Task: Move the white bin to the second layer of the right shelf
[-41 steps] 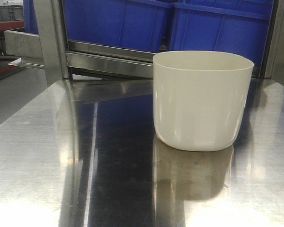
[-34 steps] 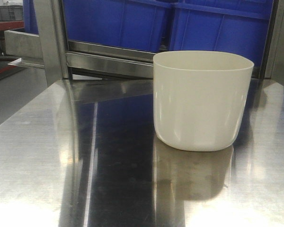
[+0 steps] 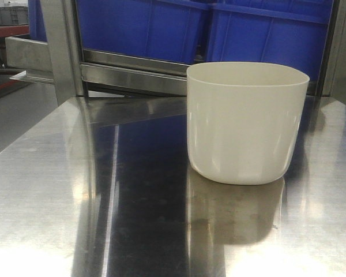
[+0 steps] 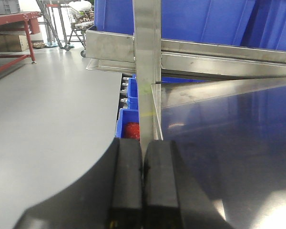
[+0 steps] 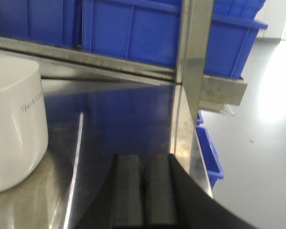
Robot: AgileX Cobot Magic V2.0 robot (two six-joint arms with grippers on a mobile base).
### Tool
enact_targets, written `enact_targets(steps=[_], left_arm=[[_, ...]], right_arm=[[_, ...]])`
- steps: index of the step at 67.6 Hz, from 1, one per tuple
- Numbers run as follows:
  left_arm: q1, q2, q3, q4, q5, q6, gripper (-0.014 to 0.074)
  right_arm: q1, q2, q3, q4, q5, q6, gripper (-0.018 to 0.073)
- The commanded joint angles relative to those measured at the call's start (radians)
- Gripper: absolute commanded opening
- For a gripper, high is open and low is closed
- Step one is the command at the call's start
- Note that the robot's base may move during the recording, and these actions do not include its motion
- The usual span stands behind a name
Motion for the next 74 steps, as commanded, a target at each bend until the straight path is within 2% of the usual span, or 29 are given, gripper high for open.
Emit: enact_targets(steps=[1,7,20,33,45,50,59,69,74], left_arm=[[-0.001,-0.015,0.037,0.0,-0.086,-0.003,0.0085],[-0.001,-0.015,0.037,0.0,-0.086,-0.003,0.0085],[-0.001,-0.015,0.037,0.0,-0.086,-0.003,0.0085],[-0.001,-0.015,0.037,0.0,-0.086,-0.003,0.0085],[-0.001,-0.015,0.037,0.0,-0.086,-0.003,0.0085],[-0.001,-0.015,0.037,0.0,-0.086,-0.003,0.0085],[-0.001,-0.015,0.037,0.0,-0.086,-0.003,0.0085],[-0.001,-0.015,0.037,0.0,-0.086,-0.003,0.0085],[-0.001,-0.015,0.037,0.0,-0.086,-0.003,0.0085]], right_arm=[[-0.003,-0.02,-0.016,-0.01,-0.133,-0.011,0.0052],[-0.003,-0.02,-0.023,-0.038,-0.119,-0.011,0.0052],[-0.003,0.007,-0.095,-0.033,-0.045,-0.011,0.0052],[-0.003,0.173,-0.225,-0.033,0.109,-0.011,0.0052],[-0.003,0.323,-0.338,-0.031,0.112,-0.011,0.0052],[-0.003,0.395,-0.392,0.001,0.129,-0.004,0.0052],[-0.003,0.54,-0.499,0.121,0.25,0.002,0.0052],[-0.003,0.747,-0.63,0.096,0.433,0.002,0.0065],[-0.003,0.848,-0.693,0.072,0.538,0.017,0.012]])
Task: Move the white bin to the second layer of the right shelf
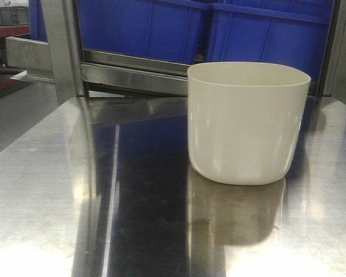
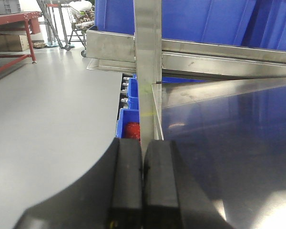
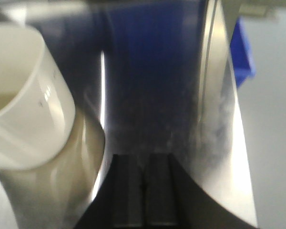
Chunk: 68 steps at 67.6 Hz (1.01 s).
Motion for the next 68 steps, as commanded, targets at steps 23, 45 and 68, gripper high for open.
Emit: enact_targets(steps=[23,45,68], left_arm=[[-0.001,-0.015,0.037,0.0,-0.086,-0.003,0.0085],[-0.001,-0.015,0.037,0.0,-0.086,-0.003,0.0085],[-0.001,-0.015,0.037,0.0,-0.086,-0.003,0.0085]], right_arm=[[0.099,0.364,-0.429,-0.363,0.324,0.491,0.0453],[0.328,0.572,-0.686,-0.377,0.398,0.573,0.0453],[0.454,0.76,-0.893,-0.377,0.516,0.658,0.0453]])
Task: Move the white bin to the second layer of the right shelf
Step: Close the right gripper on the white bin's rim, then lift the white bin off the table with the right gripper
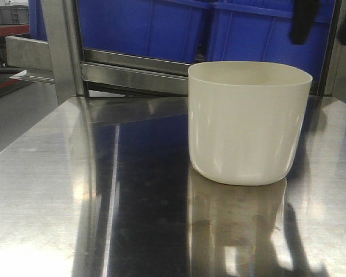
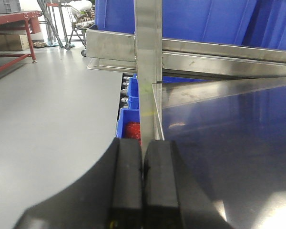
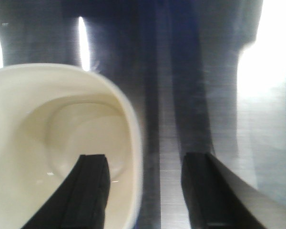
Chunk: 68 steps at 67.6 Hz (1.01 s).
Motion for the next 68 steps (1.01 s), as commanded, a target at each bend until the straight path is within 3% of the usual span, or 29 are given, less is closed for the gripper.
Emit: enact_targets(steps=[1,38,68], left_arm=[[-0.001,-0.015,0.037,0.0,-0.086,-0.003,0.0085],[-0.001,-0.015,0.037,0.0,-0.086,-0.003,0.0085],[-0.001,-0.015,0.037,0.0,-0.086,-0.003,0.0085]], right_arm=[[0.012,-0.003,-0.045,-0.02,-0.012,0.004,0.0453],[-0.012,0.127,-0.035,0.014,-0.017,0.004,0.0447],[-0.026,0.127,0.015,0.028,-0.069,0.003,0.0145]])
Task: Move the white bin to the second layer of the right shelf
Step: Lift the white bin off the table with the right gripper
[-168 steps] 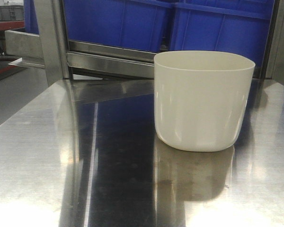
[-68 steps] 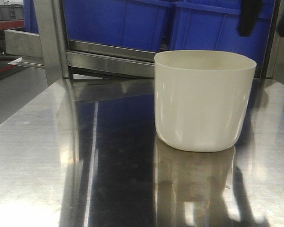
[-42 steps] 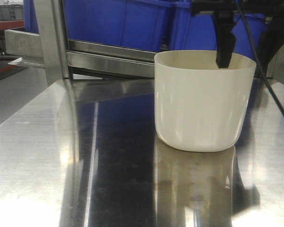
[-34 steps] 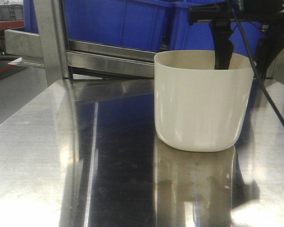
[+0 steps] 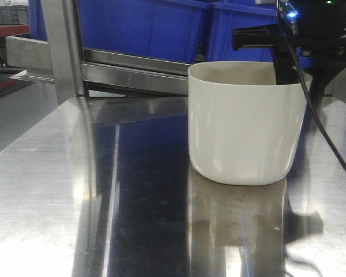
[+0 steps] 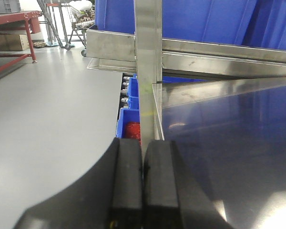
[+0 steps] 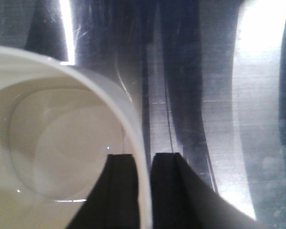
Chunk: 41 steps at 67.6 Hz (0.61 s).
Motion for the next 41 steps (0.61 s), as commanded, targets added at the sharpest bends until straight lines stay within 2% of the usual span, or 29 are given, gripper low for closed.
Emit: enact_targets(steps=[1,10,27,31,41], left_arm=[[-0.001,-0.015,0.037,0.0,-0.086,-0.003,0.0085],[-0.001,-0.015,0.037,0.0,-0.086,-0.003,0.0085],[-0.001,-0.015,0.037,0.0,-0.086,-0.003,0.0085],[-0.001,-0.015,0.037,0.0,-0.086,-0.003,0.0085],[-0.001,-0.015,0.037,0.0,-0.086,-0.003,0.0085]], right_arm=[[-0.007,-0.044,-0.022,-0.008,-0.038,-0.003,0.0135],[-0.007,-0.051,-0.022,-0.008,-0.039,-0.003,0.0046],[-0.007,-0.144,-0.02,-0.036,-0.042,-0.014,0.0046],[-0.011,-0.182,-0.005,-0.033,-0.06,-0.072,0.0046],[-0.075,-0.305,0.113,0.057,-0.193,-0.272,0.0046]])
